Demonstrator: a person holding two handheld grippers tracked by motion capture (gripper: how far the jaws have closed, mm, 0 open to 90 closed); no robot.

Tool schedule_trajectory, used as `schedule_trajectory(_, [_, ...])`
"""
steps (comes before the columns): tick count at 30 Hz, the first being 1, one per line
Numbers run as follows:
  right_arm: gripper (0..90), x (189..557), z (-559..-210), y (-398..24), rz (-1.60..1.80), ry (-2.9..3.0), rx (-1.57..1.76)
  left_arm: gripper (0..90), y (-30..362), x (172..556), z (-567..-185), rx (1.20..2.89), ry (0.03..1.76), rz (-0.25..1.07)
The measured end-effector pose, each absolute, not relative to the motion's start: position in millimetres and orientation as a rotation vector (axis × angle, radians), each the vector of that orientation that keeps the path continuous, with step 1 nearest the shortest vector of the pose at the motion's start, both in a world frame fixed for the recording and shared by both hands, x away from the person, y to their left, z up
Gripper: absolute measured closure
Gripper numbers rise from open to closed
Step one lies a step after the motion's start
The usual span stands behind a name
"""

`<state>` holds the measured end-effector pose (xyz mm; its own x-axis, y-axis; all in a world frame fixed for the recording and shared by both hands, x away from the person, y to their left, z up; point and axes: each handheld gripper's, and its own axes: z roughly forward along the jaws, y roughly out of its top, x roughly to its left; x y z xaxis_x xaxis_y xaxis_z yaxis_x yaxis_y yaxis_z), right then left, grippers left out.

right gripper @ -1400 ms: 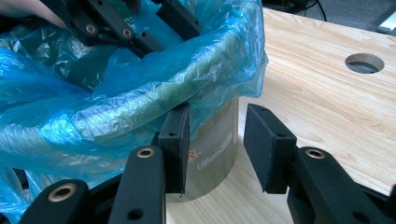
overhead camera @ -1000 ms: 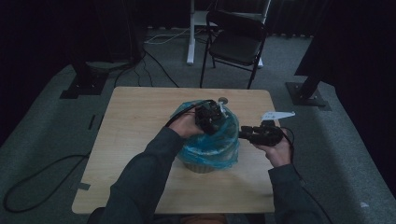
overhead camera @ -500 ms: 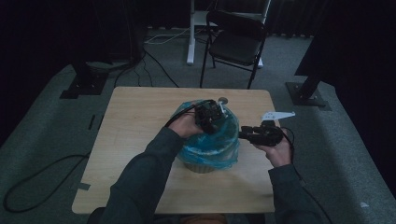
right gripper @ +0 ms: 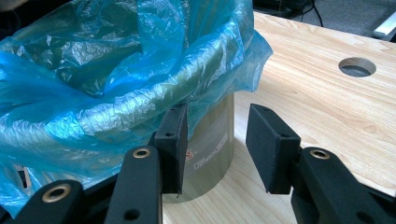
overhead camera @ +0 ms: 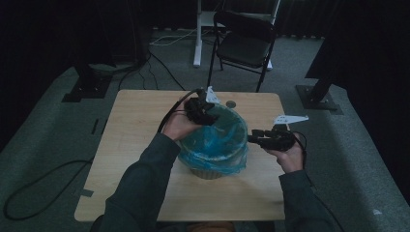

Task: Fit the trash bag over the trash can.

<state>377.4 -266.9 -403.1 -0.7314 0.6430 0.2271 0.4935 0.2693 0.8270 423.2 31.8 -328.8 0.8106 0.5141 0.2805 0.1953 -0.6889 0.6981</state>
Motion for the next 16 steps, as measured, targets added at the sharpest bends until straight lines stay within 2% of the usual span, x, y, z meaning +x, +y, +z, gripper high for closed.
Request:
schedule_trajectory(8, [57.7,377.8,-403.1,-268.1,1.458,2.375,1.073,53.3,73.5,418.8,-313.4,2.168,0.616,0.594])
schedule_trajectory(16, [56.4,378.6,-402.4,-272.1,1.442,2.362,1.085,52.4,114.6,411.3,-319.3,2.087,0.709,0.622])
